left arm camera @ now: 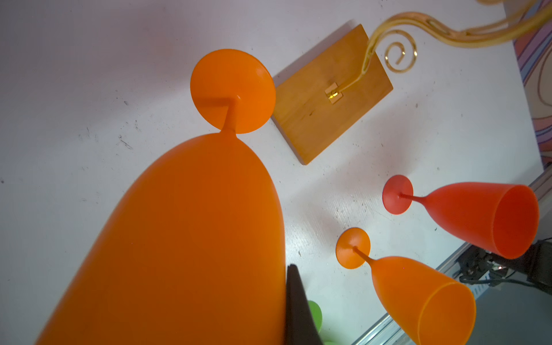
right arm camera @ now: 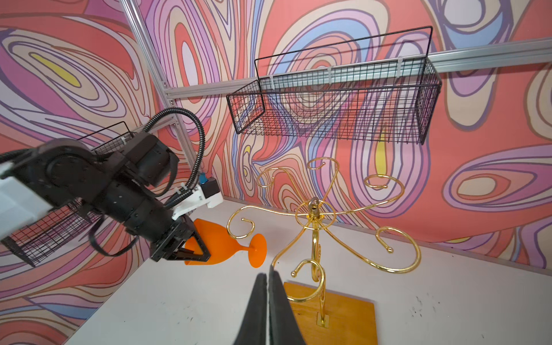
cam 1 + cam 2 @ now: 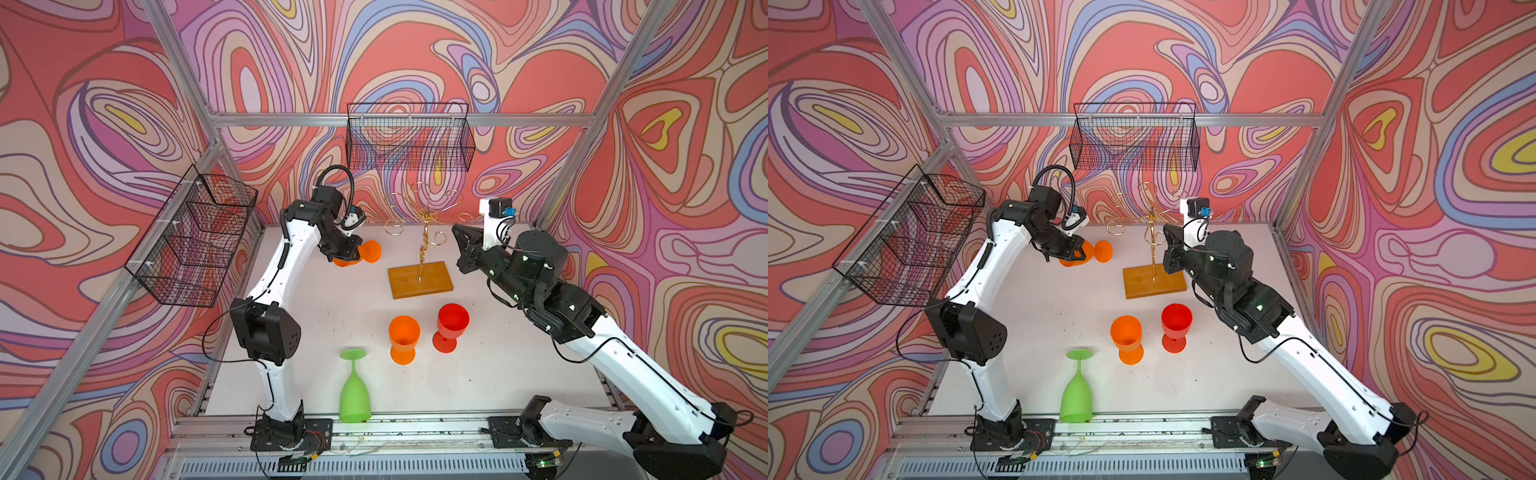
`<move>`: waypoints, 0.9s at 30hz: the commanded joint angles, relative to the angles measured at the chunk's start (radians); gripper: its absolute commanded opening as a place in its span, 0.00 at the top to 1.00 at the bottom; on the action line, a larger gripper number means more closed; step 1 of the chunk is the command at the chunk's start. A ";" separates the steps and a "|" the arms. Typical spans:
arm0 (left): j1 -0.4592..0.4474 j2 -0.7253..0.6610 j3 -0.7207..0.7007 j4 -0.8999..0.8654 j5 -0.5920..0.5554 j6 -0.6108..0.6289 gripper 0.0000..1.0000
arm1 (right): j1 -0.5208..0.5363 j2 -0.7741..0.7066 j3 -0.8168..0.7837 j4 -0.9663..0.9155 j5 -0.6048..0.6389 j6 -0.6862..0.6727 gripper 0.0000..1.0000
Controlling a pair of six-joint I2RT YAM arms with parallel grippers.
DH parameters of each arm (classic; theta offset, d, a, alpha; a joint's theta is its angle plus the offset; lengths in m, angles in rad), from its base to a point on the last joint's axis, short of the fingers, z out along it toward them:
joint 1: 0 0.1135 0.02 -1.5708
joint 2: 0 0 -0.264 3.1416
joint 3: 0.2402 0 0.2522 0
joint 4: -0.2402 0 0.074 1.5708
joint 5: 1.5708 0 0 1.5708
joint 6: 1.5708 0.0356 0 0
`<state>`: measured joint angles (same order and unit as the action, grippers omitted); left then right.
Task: Take the wine glass off the wine glass rack
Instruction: Place the wine glass at the center of the table.
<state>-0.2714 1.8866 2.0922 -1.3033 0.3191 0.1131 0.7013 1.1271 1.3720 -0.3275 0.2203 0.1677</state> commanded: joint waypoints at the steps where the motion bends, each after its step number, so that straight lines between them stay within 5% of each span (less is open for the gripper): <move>1: -0.028 -0.065 0.003 -0.156 -0.159 0.031 1.00 | -0.008 -0.003 -0.016 -0.016 0.049 -0.019 1.00; 11: -0.255 -0.135 -0.026 -0.257 -0.334 -0.001 1.00 | -0.048 0.004 -0.005 -0.057 0.087 0.003 1.00; 27: -0.383 -0.085 -0.162 -0.254 -0.384 -0.008 1.00 | -0.059 -0.021 -0.027 -0.076 0.122 0.039 1.00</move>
<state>-0.6357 1.7863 1.9373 -1.5219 -0.0460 0.1013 0.6479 1.1133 1.3563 -0.3885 0.3267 0.1959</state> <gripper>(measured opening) 0.048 0.047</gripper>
